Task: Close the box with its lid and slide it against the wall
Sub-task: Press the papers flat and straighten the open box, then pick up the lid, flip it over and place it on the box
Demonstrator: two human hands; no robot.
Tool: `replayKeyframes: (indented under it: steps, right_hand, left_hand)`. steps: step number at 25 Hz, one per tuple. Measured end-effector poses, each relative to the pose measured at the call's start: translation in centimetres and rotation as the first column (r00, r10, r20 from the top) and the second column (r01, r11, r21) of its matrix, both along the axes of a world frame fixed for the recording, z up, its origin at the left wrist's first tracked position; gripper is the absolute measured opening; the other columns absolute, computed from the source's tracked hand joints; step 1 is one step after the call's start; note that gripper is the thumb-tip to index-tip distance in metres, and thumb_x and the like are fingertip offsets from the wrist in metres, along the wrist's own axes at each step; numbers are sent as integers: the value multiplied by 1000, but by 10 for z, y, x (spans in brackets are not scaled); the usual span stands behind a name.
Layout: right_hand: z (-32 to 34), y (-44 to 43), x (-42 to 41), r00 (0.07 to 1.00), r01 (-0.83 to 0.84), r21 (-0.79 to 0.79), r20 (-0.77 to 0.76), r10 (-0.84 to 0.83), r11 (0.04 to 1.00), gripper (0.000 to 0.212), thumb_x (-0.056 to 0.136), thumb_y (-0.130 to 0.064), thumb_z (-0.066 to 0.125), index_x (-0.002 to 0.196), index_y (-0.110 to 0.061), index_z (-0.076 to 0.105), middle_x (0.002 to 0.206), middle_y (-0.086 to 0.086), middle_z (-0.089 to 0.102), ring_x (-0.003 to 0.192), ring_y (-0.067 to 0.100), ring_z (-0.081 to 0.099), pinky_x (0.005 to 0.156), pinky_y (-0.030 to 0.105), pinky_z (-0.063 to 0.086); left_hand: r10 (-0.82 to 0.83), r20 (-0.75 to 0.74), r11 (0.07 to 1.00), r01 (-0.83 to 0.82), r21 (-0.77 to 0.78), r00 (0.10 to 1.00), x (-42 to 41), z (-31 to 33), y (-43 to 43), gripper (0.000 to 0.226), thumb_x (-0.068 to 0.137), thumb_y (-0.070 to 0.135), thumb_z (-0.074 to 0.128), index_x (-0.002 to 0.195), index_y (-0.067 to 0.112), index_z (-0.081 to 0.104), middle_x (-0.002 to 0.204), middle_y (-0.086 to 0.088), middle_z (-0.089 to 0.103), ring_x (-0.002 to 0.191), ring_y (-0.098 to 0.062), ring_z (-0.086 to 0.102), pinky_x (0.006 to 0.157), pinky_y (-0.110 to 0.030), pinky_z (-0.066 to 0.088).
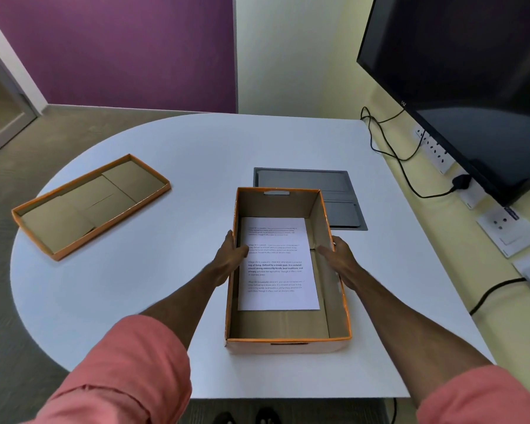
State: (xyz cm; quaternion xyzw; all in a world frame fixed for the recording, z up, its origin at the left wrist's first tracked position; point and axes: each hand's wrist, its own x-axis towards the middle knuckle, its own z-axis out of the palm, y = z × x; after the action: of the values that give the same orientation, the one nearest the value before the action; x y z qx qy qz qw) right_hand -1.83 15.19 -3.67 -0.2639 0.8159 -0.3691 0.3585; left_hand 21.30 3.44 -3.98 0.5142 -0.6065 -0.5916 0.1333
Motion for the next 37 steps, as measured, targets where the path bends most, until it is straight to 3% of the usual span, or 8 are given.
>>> replayKeyframes:
  steps: [6, 9, 13, 16, 20, 26, 37]
  right_hand:
    - [-3, -2, -3, 999, -32, 24, -20, 33, 999, 73, 92, -40, 60, 150, -9, 29, 156, 14, 34, 142, 35, 36, 114, 47, 35]
    - [7, -10, -2, 973, -79, 40, -214, 86, 996, 77, 93, -41, 57, 151, -7, 21, 159, 15, 27, 146, 34, 28, 116, 45, 29]
    - [23, -26, 10, 797, -166, 26, -586, 150, 986, 61, 97, -39, 49, 143, -2, 35, 153, 19, 34, 144, 32, 27, 117, 43, 28]
    - [35, -42, 25, 644, -225, 101, -731, 226, 969, 60, 98, -45, 40, 142, -3, 37, 154, 18, 32, 146, 33, 22, 119, 45, 22]
    - [55, -68, 50, 430, -293, 189, -850, 306, 937, 66, 97, -53, 32, 143, -6, 36, 153, 18, 34, 145, 32, 24, 120, 49, 19]
    - [76, -115, 102, 514, -429, 144, -773, 372, 892, 75, 94, -59, 30, 151, -11, 24, 162, 15, 15, 152, 28, 7, 122, 50, 5]
    - [67, -218, 239, 456, -566, 137, -770, 447, 813, 81, 92, -65, 23, 153, -12, 18, 163, 14, 10, 152, 28, 1, 122, 48, -2]
  left_hand:
    - [-21, 77, 1000, 20, 21, 997, -2, -4, -1, 76, 98, 26, 48, 153, 15, -3, 164, -10, 6, 148, -34, 18, 116, -46, 26]
    - [-43, 132, 991, 59, -124, 990, -5, 6, -4, 76, 96, 22, 52, 153, 11, 2, 163, -9, 9, 148, -32, 20, 116, -44, 27]
    - [-35, 292, 896, 159, -414, 956, -1, 26, -14, 68, 96, 27, 49, 152, 7, 14, 162, -12, 18, 148, -31, 21, 120, -47, 21]
    - [-5, 452, 800, 275, -533, 892, 9, 38, -20, 66, 99, 34, 40, 153, 7, 12, 163, -12, 13, 150, -28, 15, 122, -45, 17]
    - [33, 592, 712, 396, -579, 806, 27, 63, -32, 69, 100, 44, 31, 154, 10, 5, 164, -10, 3, 152, -26, 4, 123, -47, 10]
    - [114, 635, 673, 410, -615, 764, 77, 92, -58, 72, 98, 52, 27, 154, 14, 3, 164, -5, 0, 152, -23, 0, 122, -50, 4]
    - [175, 669, 713, 376, -592, 722, 210, 92, -139, 70, 97, 56, 26, 154, 21, 7, 165, -4, 1, 152, -24, 2, 120, -55, 2]
